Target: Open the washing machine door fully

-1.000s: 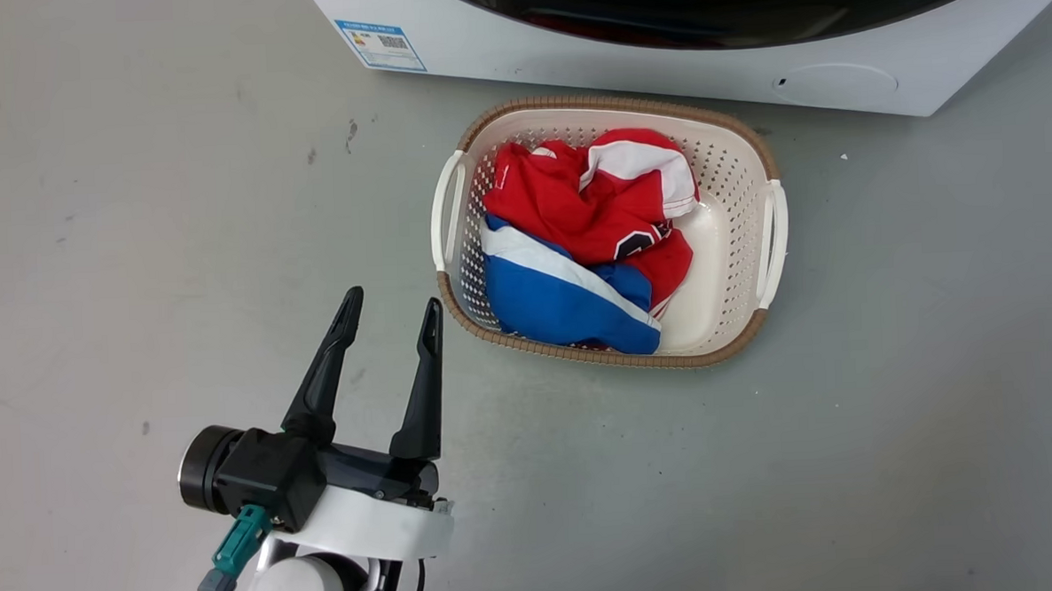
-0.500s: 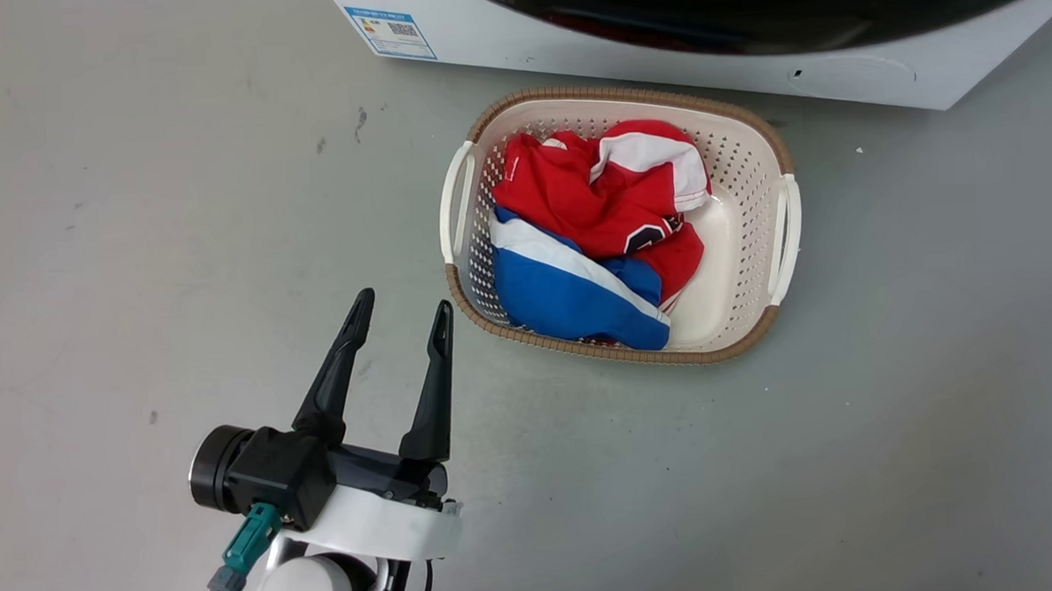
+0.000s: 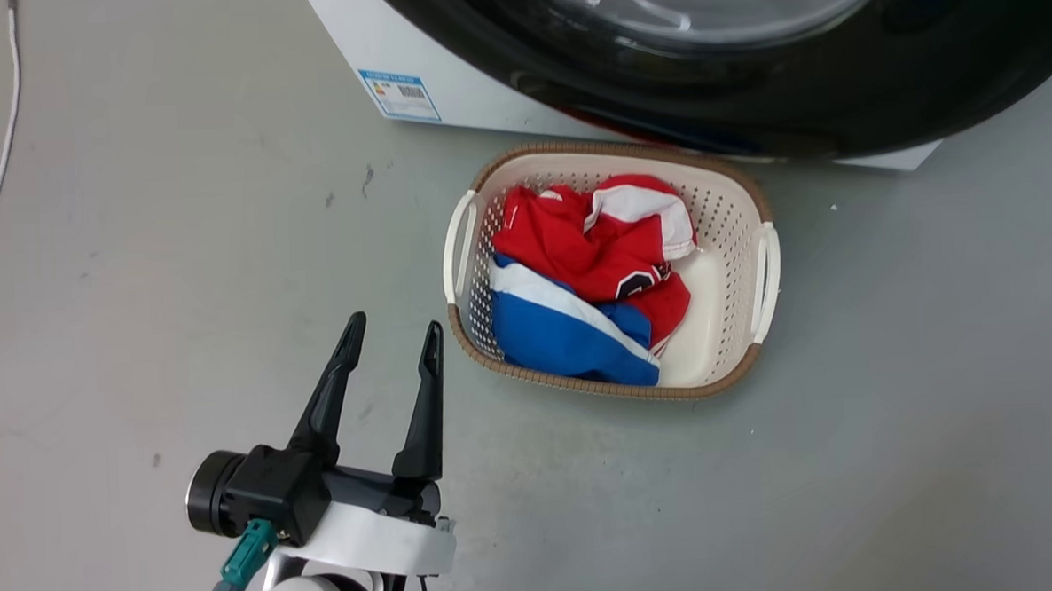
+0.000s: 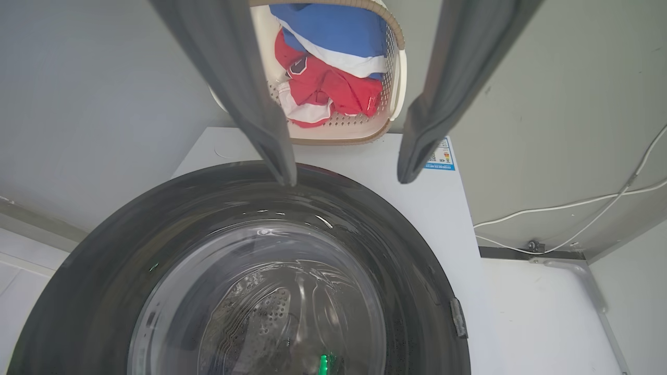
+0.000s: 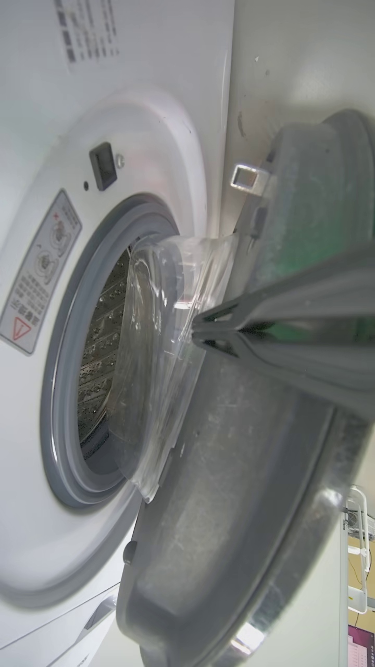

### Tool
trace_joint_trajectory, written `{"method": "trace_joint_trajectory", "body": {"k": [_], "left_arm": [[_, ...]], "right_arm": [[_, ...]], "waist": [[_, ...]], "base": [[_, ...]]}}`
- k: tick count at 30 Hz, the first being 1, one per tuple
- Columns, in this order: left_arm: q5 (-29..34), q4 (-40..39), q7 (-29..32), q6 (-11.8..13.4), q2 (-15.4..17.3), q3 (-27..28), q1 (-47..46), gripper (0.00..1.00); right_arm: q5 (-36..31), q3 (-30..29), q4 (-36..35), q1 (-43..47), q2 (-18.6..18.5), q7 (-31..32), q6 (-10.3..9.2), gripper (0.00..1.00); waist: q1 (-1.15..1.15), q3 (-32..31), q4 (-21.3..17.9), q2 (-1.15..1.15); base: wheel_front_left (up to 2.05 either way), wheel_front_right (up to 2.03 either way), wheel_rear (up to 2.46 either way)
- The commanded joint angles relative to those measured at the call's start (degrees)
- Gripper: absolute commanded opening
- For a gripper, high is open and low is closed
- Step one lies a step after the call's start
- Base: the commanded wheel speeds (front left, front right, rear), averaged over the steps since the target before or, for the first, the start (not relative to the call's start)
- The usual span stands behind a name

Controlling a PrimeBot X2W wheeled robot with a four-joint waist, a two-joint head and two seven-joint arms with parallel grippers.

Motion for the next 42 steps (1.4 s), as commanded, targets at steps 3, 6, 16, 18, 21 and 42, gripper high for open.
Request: {"method": "trace_joint_trajectory", "body": {"k": [3,6,16,18,21,42], "left_arm": [[0.1,0.2,-0.2,0.1,-0.1,0.4,1.3,1.0],[0.1,0.4,-0.2,0.3,-0.1,0.6,2.3,1.0],[0.6,0.3,-0.2,0.3,-0.1,1.3,5.4,1.0],[0.7,0.4,-0.2,0.3,-0.1,1.4,5.8,1.0],[0.7,0.5,-0.2,0.3,-0.1,1.6,6.4,1.0],[1.3,0.7,-0.2,0.0,-0.1,4.2,11.0,1.0]], "right_arm": [[0.8,0.5,-0.5,3.3,0.8,0.5,0.0,0.0],[1.4,0.8,-0.7,6.0,1.1,1.0,0.0,0.0],[5.6,3.8,-1.6,13.7,2.8,2.0,0.0,0.0],[6.4,4.7,-1.7,15.1,3.1,2.2,0.0,0.0],[7.6,6.1,-1.7,16.9,3.4,2.5,0.0,0.0],[25.6,23.3,-1.3,30.7,3.5,0.3,0.0,0.0]], "waist": [[0.0,-2.6,-0.3,0.0],[0.0,-4.5,-0.4,0.0],[0.0,-10.0,-0.8,0.0],[0.0,-10.8,-0.8,0.0],[0.0,-12.0,-0.7,0.0],[0.0,-18.6,2.1,0.0]], "base": [[0.0,0.0,0.0],[0.0,0.0,0.0],[0.0,0.0,0.0],[0.0,0.0,0.0],[0.0,0.0,0.0],[0.0,0.0,0.0]]}}
